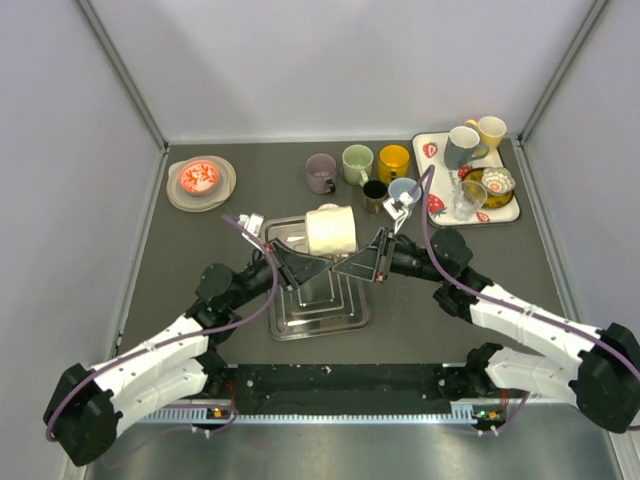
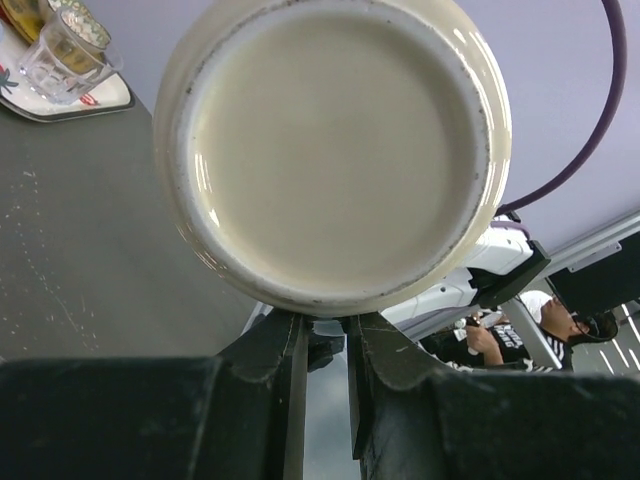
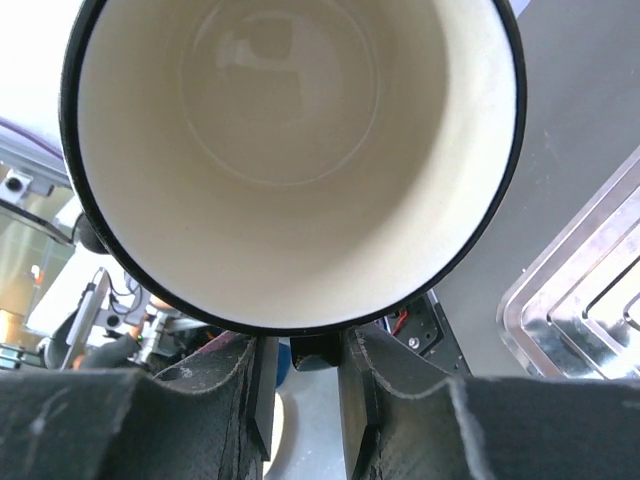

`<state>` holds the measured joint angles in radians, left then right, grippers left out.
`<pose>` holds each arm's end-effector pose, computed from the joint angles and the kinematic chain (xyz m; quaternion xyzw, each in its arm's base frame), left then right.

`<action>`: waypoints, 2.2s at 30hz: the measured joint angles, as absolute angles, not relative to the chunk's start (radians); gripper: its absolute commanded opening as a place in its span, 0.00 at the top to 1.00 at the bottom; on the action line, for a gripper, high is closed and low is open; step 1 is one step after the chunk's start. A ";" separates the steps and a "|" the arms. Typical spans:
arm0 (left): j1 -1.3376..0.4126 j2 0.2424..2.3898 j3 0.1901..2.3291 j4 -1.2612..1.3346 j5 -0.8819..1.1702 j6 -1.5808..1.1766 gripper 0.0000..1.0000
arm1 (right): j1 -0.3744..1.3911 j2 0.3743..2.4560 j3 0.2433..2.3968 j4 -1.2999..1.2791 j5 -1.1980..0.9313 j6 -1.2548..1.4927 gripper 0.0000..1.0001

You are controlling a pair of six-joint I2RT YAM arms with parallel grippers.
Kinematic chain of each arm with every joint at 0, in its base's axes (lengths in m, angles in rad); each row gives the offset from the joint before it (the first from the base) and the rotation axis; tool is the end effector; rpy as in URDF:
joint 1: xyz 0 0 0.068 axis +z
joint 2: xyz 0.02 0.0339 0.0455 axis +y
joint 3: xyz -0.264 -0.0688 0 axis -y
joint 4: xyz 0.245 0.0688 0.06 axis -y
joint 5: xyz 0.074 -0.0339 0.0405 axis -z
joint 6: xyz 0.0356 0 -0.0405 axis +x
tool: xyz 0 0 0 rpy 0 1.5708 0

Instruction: Turn the mug right side up

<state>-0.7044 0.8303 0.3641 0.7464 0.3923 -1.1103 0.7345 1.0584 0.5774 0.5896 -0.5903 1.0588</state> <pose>0.1363 -0.1337 0.2814 0.0336 0.6092 -0.6896 0.3902 0.1637 0.1745 0.2947 -0.1106 0.6654 0.6777 0.2929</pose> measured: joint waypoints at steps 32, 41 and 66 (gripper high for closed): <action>-0.689 0.849 0.326 0.826 0.385 -1.063 1.00 | 0.707 1.070 0.605 0.503 -0.581 1.004 0.74; -0.688 0.897 0.326 0.916 0.397 -1.083 1.00 | 0.709 1.130 0.602 0.628 -0.628 1.098 0.81; -0.716 0.808 0.325 0.809 0.379 -1.092 0.68 | 0.737 1.039 0.596 0.526 -0.575 1.014 1.00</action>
